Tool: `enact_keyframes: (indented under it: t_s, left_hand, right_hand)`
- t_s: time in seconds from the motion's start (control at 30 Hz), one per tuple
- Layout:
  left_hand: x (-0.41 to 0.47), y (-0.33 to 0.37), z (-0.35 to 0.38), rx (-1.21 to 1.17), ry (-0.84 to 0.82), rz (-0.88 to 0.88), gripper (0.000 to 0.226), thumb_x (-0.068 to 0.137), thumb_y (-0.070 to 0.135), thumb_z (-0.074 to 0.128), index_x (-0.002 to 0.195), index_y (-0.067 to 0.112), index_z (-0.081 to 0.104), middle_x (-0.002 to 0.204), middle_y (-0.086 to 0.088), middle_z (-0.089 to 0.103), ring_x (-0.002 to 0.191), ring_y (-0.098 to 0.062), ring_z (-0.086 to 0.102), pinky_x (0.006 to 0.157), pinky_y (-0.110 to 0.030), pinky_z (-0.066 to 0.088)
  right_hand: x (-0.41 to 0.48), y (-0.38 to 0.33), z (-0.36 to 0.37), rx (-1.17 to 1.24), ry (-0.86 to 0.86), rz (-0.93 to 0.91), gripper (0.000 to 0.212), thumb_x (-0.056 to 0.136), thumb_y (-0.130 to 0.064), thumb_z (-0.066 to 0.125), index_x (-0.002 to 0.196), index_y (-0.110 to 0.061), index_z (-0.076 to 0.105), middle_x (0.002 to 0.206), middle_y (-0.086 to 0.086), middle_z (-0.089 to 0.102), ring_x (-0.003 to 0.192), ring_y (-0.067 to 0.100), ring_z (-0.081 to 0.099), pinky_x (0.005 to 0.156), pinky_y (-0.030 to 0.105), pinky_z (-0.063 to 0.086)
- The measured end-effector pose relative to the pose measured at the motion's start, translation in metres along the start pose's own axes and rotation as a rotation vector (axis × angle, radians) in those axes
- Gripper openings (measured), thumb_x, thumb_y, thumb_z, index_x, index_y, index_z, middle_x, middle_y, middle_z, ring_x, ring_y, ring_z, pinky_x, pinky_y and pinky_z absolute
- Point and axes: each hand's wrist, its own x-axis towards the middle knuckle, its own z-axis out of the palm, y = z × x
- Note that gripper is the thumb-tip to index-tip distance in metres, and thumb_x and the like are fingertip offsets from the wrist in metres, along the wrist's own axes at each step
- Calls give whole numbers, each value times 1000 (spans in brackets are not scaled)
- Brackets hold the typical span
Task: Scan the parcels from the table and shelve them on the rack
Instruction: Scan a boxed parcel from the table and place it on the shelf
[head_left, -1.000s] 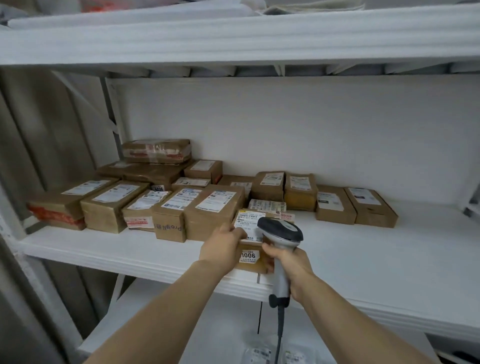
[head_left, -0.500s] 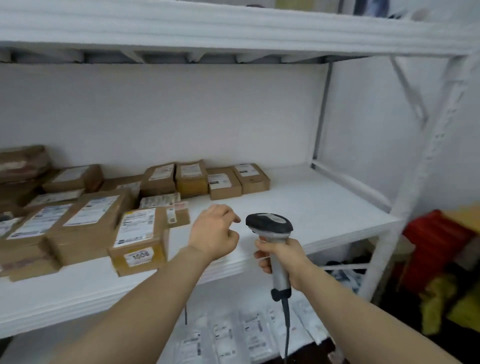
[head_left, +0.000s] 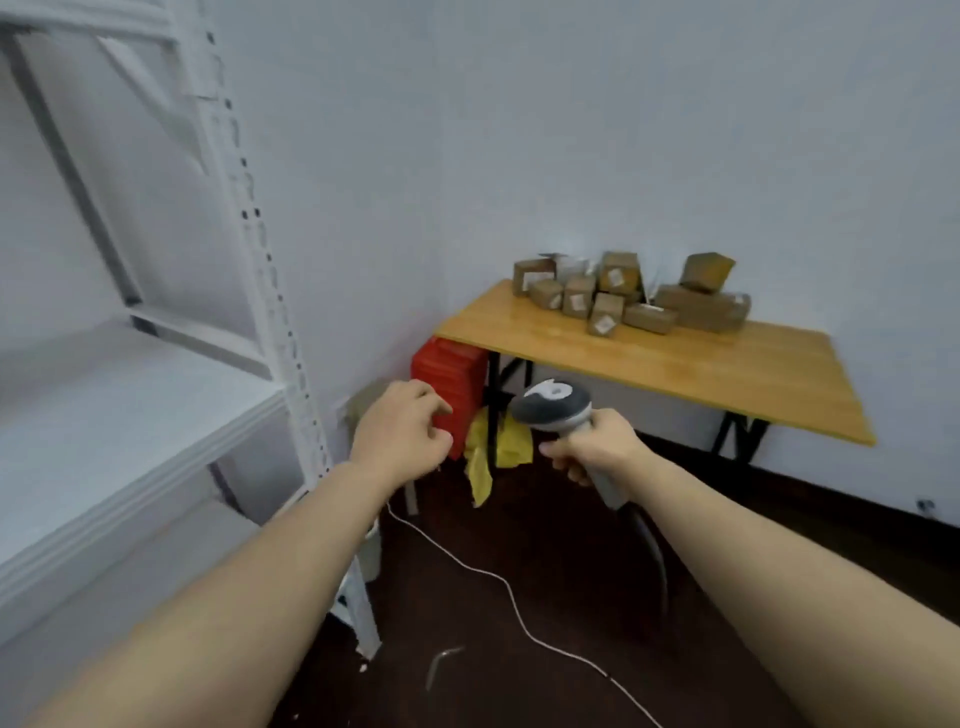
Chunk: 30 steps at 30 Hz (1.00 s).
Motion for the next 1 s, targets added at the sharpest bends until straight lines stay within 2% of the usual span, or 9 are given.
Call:
enact_keyframes:
  t_s: [0.07, 0.17, 0.37, 0.6, 0.8, 1.0]
  left_hand:
    - [28, 33, 30, -28, -31, 50, 32, 77, 15, 60, 107, 14, 71, 118, -1, 61, 115, -22, 49, 94, -33, 43]
    - [70, 67, 69, -53, -65, 115, 32, 80, 19, 57, 110, 18, 69, 119, 4, 57, 117, -16, 45, 84, -28, 43]
    - [162, 94, 131, -57, -139, 197, 35, 82, 22, 56, 115, 21, 66, 124, 5, 54, 120, -14, 42, 79, -23, 39]
    - [282, 91, 184, -101, -248, 194, 37, 84, 28, 53, 120, 23, 62, 125, 6, 50, 123, -14, 41, 93, -30, 44]
    - [376, 99, 232, -179, -339, 131, 35, 87, 32, 54, 121, 26, 60, 127, 7, 47, 120, -13, 42, 75, -25, 42]
    - [455, 113, 295, -154, -403, 81, 39, 90, 31, 55, 128, 23, 55, 133, 2, 46, 122, -16, 45, 92, -31, 46]
  right_hand:
    - [15, 24, -51, -59, 96, 55, 19, 81, -9, 74, 67, -7, 61, 54, 4, 61, 39, 14, 49, 40, 23, 41]
    - [38, 55, -108, -118, 196, 124, 13, 82, -11, 72, 73, -8, 63, 56, 4, 62, 45, 17, 52, 46, 26, 43]
    - [96, 91, -158, -193, 254, 279, 13, 83, -16, 68, 78, -4, 67, 62, 8, 66, 51, 20, 59, 54, 29, 47]
    - [188, 66, -181, 105, 193, 379, 16, 89, -15, 67, 90, -1, 59, 61, 13, 67, 48, 24, 64, 48, 30, 52]
    - [261, 55, -219, 241, 276, 358, 20, 88, -14, 69, 94, 3, 60, 60, 14, 66, 45, 22, 59, 42, 27, 47]
    - [345, 79, -268, 316, 377, 335, 18, 86, -13, 70, 85, 2, 62, 60, 12, 65, 45, 20, 56, 43, 27, 43]
